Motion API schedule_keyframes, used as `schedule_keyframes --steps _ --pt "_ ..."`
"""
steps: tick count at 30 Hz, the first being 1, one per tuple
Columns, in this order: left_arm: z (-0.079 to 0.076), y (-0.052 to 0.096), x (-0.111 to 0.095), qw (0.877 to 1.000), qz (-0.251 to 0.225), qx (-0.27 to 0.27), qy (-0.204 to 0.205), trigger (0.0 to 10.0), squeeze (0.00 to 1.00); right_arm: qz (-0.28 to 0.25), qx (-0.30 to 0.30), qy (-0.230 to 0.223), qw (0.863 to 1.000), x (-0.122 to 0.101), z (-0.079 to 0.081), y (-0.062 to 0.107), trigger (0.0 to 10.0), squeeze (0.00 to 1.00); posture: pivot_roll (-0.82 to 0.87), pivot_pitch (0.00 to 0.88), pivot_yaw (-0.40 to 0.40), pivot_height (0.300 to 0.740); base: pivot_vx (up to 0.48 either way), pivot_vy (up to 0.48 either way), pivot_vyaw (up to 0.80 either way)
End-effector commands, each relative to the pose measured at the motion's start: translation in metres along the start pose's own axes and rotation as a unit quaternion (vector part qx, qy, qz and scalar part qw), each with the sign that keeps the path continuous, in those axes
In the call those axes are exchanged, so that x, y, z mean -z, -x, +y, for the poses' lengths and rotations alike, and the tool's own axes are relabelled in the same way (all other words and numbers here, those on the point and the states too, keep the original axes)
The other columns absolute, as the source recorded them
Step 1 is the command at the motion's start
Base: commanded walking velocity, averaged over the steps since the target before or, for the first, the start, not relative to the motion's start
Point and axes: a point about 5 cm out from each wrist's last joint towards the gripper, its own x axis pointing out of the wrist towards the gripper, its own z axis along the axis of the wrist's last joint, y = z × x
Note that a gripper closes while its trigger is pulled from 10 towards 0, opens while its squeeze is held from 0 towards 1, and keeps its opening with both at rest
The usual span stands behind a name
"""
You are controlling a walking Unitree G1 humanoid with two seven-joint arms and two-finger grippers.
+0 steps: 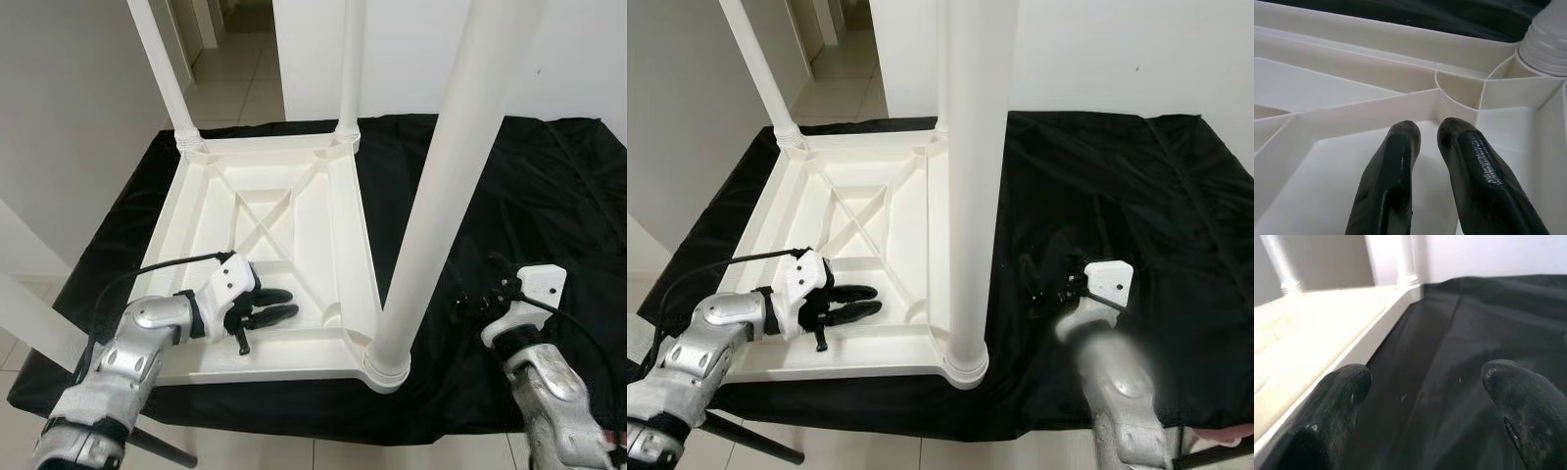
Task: Building children table
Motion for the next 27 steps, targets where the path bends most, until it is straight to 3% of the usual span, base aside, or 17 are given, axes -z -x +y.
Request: schedule_keyframes --steps 1,8,13,16,21,27 --pt "-0.004 0.006 0.000 1.000 0.001 -0.011 0.007 10.0 0.00 0.014 -0.055 -0.002 0.998 0.002 0.006 0.009 10.0 0.00 -0.11 0.071 0.108 0.740 0.000 0.000 0.00" --pt "-0.016 0.007 -0.005 0.999 -0.013 -0.036 0.002 10.0 0.00 0.057 -0.149 -0.018 0.987 0.004 0.006 0.033 10.0 0.00 -0.11 0.076 0.098 0.740 0.000 0.000 0.00" --pt "-0.023 0.011 -0.010 0.999 -0.020 -0.019 0.039 10.0 0.00 0.072 -0.226 -0.046 0.970 -0.003 0.011 0.047 10.0 0.00 -0.11 0.074 0.095 0.740 0.000 0.000 0.00" --pt "-0.033 0.014 -0.019 0.997 -0.030 0.026 0.067 10.0 0.00 0.111 -0.318 -0.045 0.941 -0.003 0.020 0.058 10.0 0.00 -0.11 0.059 0.096 0.740 0.000 0.000 0.00" --pt "-0.040 0.014 -0.021 0.996 -0.023 0.048 0.072 10.0 0.00 0.116 -0.346 -0.053 0.930 -0.006 0.020 0.056 10.0 0.00 -0.10 0.050 0.095 0.740 0.000 0.000 0.00" --pt "-0.046 0.014 -0.025 0.996 -0.015 0.056 0.062 10.0 0.00 0.104 -0.385 -0.029 0.917 -0.016 0.021 0.045 10.0 0.00 -0.09 0.039 0.086 0.740 0.000 0.000 0.00"
